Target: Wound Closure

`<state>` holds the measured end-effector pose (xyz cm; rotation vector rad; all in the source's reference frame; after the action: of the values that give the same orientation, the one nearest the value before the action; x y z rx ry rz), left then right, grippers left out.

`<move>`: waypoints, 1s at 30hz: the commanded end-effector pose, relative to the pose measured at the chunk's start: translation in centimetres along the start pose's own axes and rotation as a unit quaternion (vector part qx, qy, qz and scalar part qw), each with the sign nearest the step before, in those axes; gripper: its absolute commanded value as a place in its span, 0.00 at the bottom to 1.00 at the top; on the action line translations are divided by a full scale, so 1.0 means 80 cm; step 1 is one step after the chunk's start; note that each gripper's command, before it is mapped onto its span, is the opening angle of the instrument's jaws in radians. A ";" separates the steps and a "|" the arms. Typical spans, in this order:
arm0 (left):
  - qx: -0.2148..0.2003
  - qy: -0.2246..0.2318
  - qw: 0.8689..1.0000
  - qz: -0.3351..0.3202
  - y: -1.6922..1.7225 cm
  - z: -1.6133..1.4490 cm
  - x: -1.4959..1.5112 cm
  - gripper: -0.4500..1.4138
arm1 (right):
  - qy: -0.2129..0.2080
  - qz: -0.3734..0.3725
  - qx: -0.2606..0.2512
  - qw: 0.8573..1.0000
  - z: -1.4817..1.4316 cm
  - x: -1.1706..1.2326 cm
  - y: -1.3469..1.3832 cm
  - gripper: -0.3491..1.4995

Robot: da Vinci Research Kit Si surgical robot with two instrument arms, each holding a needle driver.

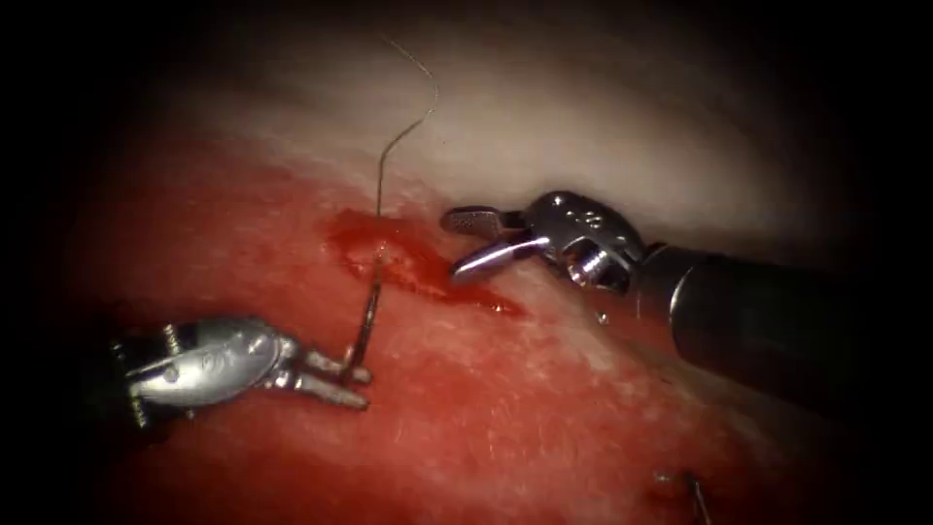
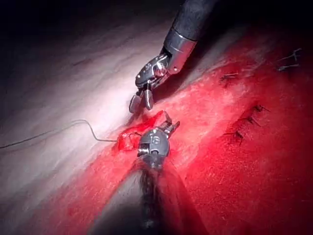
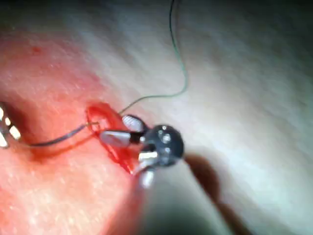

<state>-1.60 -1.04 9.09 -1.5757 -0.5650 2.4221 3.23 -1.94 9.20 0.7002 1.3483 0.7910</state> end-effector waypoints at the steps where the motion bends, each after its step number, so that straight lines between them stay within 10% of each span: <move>1: 0.015 -0.007 0.999 0.030 -0.0005 0.0010 0.0001 0.00 | 0.001 0.016 -0.002 1.000 0.0009 -0.0001 0.0004 0.61; 15: 0.146 0.037 0.979 0.137 -0.0071 -0.0028 0.0048 0.00 | 0.004 0.064 -0.008 0.998 -0.0004 0.0015 -0.0012 0.54; 30: 0.182 0.074 0.963 0.182 -0.0100 -0.0033 0.0070 0.00 | 0.004 0.098 -0.017 0.995 -0.0013 0.0022 -0.0012 0.50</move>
<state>-1.58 -0.09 8.81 -1.7903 0.2115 2.4308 3.06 -1.89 8.96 0.8245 1.2740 0.9913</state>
